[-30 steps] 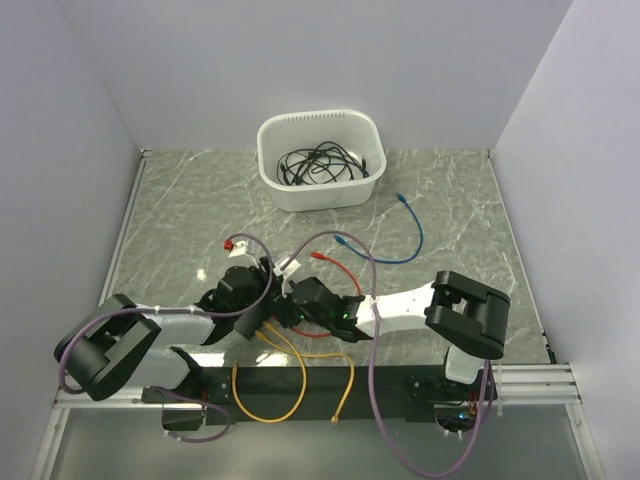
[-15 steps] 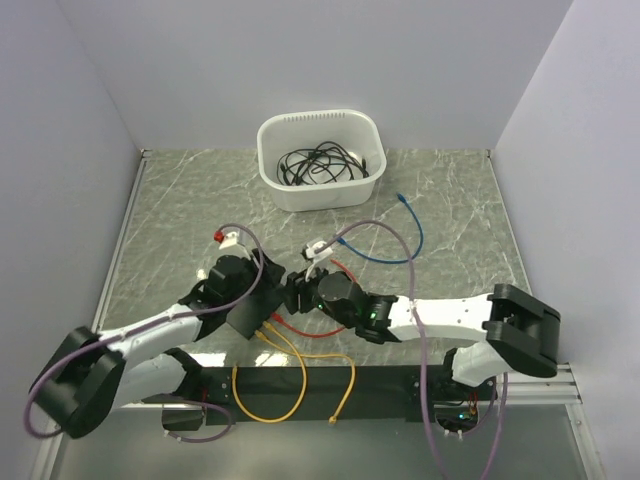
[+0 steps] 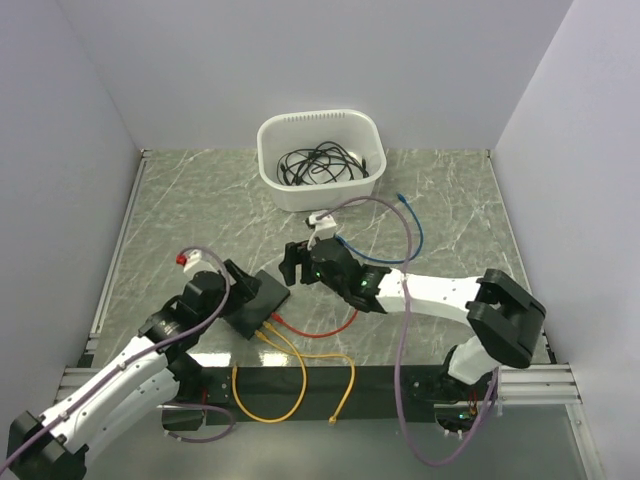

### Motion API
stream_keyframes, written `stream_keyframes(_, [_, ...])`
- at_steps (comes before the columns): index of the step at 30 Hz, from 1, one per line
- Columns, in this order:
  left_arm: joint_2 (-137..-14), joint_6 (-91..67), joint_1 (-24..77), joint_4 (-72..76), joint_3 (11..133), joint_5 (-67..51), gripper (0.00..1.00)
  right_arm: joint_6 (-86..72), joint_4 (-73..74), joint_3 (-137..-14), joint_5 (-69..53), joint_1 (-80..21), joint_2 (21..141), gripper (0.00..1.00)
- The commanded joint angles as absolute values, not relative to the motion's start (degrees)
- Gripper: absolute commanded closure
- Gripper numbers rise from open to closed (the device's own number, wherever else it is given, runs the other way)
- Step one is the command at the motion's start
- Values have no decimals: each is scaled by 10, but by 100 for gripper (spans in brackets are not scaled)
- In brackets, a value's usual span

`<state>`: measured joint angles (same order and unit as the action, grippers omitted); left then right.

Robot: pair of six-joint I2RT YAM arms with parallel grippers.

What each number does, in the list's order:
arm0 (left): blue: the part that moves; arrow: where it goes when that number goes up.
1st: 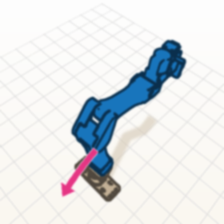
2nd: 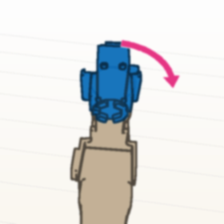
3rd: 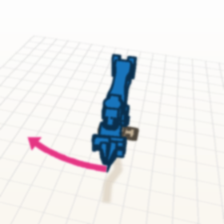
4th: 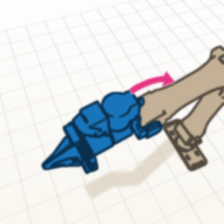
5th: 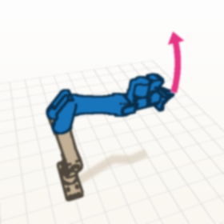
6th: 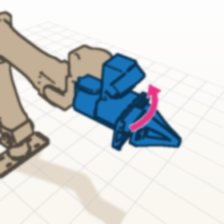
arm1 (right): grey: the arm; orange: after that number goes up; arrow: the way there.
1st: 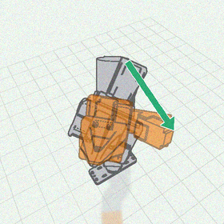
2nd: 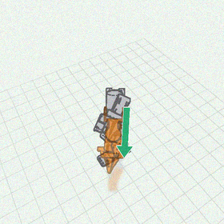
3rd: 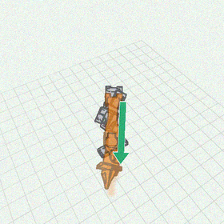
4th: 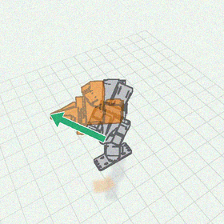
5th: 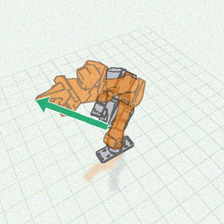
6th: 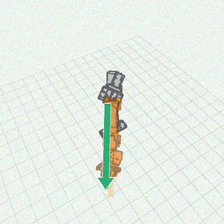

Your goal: Insert the plug into the switch port

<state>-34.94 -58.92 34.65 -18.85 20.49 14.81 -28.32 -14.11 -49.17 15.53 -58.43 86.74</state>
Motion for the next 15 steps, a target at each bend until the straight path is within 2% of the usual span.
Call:
stream_keyframes(1, [-321,-678,348,-294,193,149,20,-297,-113,-546,126,-583,898,16])
stream_keyframes(7, [-297,-800,390,-376,177,194,17,-310,-65,-615,103,-576,969,15])
stream_keyframes(8, [-296,-818,402,-394,178,221,15,-313,-54,-625,95,-572,979,15])
stream_keyframes(10, [-300,-871,434,-442,187,246,1,-317,-36,-661,78,-567,1007,15])
stream_keyframes(15, [-401,-921,454,-521,241,269,1,-309,-10,-710,72,-568,1039,14])
